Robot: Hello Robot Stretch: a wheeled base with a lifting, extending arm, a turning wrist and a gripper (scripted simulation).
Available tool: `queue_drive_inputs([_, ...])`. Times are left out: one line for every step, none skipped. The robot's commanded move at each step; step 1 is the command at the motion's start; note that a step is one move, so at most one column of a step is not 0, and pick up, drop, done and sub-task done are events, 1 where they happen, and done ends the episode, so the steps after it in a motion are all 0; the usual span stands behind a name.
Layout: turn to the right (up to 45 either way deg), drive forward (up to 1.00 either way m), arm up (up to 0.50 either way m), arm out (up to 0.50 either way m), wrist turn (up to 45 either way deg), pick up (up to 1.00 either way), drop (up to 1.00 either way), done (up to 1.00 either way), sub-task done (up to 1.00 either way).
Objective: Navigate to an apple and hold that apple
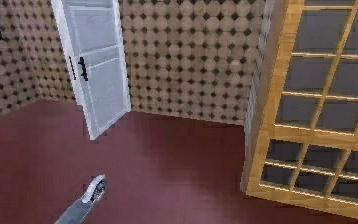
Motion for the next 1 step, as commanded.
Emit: queue_drive_inputs([-27.0,0.00,0.00,0.00,0.0,0.00,0.00,0.00,0.00])
